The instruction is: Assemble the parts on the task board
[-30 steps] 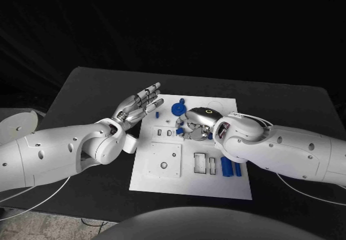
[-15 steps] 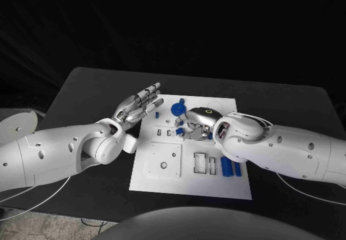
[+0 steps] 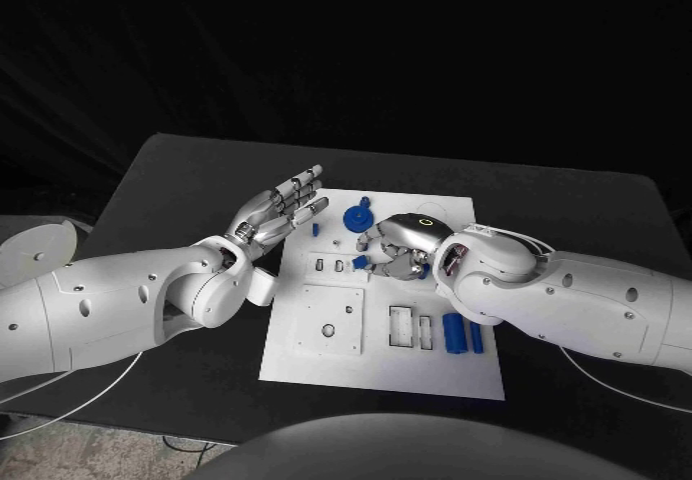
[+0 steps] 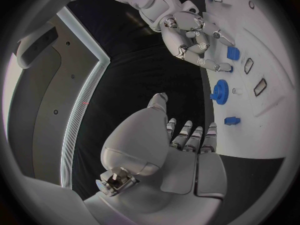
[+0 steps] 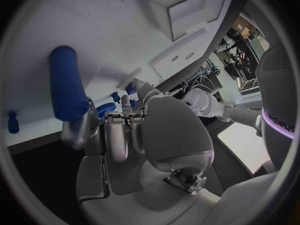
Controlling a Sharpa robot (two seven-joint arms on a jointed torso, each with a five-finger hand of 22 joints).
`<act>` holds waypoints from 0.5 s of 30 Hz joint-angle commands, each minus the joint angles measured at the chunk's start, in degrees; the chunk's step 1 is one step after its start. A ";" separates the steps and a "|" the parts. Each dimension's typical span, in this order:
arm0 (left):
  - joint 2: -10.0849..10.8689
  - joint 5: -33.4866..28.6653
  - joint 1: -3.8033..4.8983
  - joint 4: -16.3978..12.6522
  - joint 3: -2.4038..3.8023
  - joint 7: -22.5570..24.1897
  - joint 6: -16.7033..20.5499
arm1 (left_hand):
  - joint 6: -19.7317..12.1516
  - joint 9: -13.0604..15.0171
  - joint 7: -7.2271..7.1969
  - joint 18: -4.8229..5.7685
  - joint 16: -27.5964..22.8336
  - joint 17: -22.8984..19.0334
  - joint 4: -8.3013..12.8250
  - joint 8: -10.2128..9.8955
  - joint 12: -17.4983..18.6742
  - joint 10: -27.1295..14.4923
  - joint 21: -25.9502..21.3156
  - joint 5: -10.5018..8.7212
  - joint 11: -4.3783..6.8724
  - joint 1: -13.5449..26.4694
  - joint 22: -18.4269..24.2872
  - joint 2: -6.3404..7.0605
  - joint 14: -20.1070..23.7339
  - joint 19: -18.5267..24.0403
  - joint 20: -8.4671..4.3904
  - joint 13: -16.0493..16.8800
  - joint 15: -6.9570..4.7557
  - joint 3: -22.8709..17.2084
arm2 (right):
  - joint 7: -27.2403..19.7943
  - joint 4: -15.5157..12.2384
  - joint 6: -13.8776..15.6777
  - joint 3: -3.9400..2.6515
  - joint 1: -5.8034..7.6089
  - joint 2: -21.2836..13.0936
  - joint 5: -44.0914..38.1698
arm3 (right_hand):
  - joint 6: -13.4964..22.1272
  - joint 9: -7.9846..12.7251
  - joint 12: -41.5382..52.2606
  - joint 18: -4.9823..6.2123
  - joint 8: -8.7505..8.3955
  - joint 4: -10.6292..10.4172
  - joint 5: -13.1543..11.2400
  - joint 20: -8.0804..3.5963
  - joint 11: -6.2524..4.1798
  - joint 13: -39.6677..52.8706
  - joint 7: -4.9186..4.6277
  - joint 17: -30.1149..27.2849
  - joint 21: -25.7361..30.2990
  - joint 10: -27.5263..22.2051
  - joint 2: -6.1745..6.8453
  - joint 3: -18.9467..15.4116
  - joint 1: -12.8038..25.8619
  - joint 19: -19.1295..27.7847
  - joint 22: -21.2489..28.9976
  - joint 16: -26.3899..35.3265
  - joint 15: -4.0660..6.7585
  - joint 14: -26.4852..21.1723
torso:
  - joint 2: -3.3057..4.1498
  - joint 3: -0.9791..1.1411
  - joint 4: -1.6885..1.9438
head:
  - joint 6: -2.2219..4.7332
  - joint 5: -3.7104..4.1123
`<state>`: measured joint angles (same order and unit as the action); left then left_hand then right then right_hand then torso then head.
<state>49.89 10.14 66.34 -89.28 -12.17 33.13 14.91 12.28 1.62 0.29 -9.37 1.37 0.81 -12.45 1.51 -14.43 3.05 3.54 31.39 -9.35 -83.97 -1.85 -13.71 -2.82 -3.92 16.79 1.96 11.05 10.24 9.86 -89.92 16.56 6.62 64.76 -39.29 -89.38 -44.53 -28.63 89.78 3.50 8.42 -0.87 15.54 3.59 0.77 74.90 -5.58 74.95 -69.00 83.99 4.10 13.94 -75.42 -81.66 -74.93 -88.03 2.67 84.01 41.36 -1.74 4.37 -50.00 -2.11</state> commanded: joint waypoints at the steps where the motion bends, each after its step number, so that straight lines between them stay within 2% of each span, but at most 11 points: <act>1: -0.10 -0.08 0.02 -0.03 0.02 0.46 -1.16 | -0.03 0.06 0.39 -0.12 0.36 0.07 0.32 0.16 -0.24 0.01 0.31 0.18 -0.23 -0.61 -0.06 0.04 -0.12 -0.28 0.01 0.08 0.14 -0.13 | -0.85 0.10 0.76 0.01 -0.14 -0.15 -0.87 | -1.05 -0.38 0.22 0.83 0.75 0.42 0.72 -0.22 -0.29 15.10 -0.01 13.79 -0.01 6.01 -0.19 0.09 -0.68 -0.02 -9.36 0.01 0.29 5.36 | -0.02 0.00 -0.01 | 0.00 0.03; 9: -0.19 -0.08 0.00 0.13 0.02 0.41 -1.33 | -0.03 0.06 0.39 -0.12 0.36 0.07 0.32 0.16 -0.23 0.01 0.31 0.18 -0.23 -0.61 -0.07 0.03 -0.12 -0.28 0.01 0.08 0.14 -0.13 | -0.99 0.30 0.20 0.01 -0.21 -0.04 -0.88 | -3.99 -2.53 0.22 0.85 3.95 0.71 1.45 -0.43 -0.60 15.10 0.39 13.79 0.09 6.01 -0.75 -0.20 -0.82 -0.03 -9.36 0.00 0.53 5.36 | 0.01 -0.01 0.00 | 0.00 0.18; 15: -0.20 -0.08 -0.01 0.18 0.02 0.39 -1.35 | -0.03 0.06 0.39 -0.12 0.36 0.07 0.32 0.16 -0.23 0.01 0.31 0.18 -0.23 -0.61 -0.07 0.03 -0.12 -0.28 0.01 0.08 0.14 -0.13 | -1.12 0.53 -0.31 0.01 -0.22 0.15 -0.78 | -4.33 -3.00 0.22 0.85 4.55 0.65 1.15 -0.46 -0.62 15.10 0.44 13.78 0.14 6.01 -0.83 -0.39 -0.65 -0.02 -9.35 0.02 0.57 5.35 | 0.03 -0.03 0.00 | 0.00 0.21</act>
<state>49.81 10.11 66.31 -89.04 -12.17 33.07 14.69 12.28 1.62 0.29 -9.36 1.37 0.80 -12.45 1.52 -14.43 3.05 3.54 31.39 -9.34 -83.97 -1.85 -13.71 -2.82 -3.92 16.79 1.95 11.05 10.24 9.23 -89.48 17.03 6.58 64.65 -39.23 -89.51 -48.59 -31.56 89.78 3.50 12.63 -0.39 16.77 3.59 0.36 74.90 -5.26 74.93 -69.00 83.99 3.48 13.78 -76.03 -81.66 -74.92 -88.03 2.67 84.01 41.39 -1.75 4.37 -50.00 -1.90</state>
